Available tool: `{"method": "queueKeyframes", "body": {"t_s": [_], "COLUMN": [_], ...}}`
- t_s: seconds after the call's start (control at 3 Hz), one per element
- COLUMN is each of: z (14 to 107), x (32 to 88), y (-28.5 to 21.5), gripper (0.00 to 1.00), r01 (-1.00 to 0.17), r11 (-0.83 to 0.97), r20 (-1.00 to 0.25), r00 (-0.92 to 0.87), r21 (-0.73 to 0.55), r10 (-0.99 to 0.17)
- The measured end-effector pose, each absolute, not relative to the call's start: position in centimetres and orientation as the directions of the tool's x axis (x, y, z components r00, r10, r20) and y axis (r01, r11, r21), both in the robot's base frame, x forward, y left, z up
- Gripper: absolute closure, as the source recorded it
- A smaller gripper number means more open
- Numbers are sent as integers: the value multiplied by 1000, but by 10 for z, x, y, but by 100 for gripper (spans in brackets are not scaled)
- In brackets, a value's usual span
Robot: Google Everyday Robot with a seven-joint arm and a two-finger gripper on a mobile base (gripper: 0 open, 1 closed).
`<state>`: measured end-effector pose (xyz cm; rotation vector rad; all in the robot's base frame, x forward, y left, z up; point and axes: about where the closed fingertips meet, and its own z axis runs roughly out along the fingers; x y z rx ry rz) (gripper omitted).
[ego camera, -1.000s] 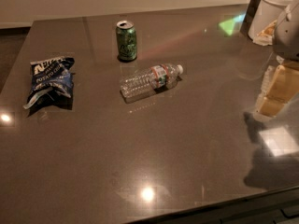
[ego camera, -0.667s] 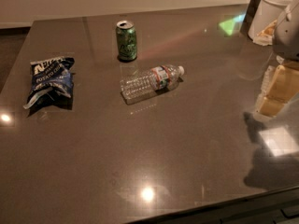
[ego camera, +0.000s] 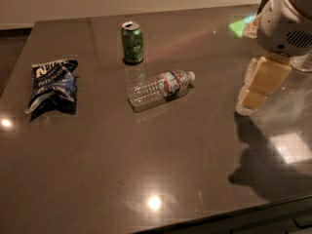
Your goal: Pick blue chip bag
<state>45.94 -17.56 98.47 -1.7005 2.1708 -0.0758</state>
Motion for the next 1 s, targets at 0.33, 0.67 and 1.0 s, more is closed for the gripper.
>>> {"method": "queueKeyframes", "body": {"t_s": [0.33,0.67,1.0], "z": [982,976,963], "x": [478,495,509], "y": [-142,-107,-65], "gripper": [0,0,0], "r01": [-924,-926,-932], "r11": [269,265,256], "r20": [-290,-315,-333], "r00": [-188,-176,-163], "r21": [-272,-268,-258], "r10": [-938,-933,-929]}}
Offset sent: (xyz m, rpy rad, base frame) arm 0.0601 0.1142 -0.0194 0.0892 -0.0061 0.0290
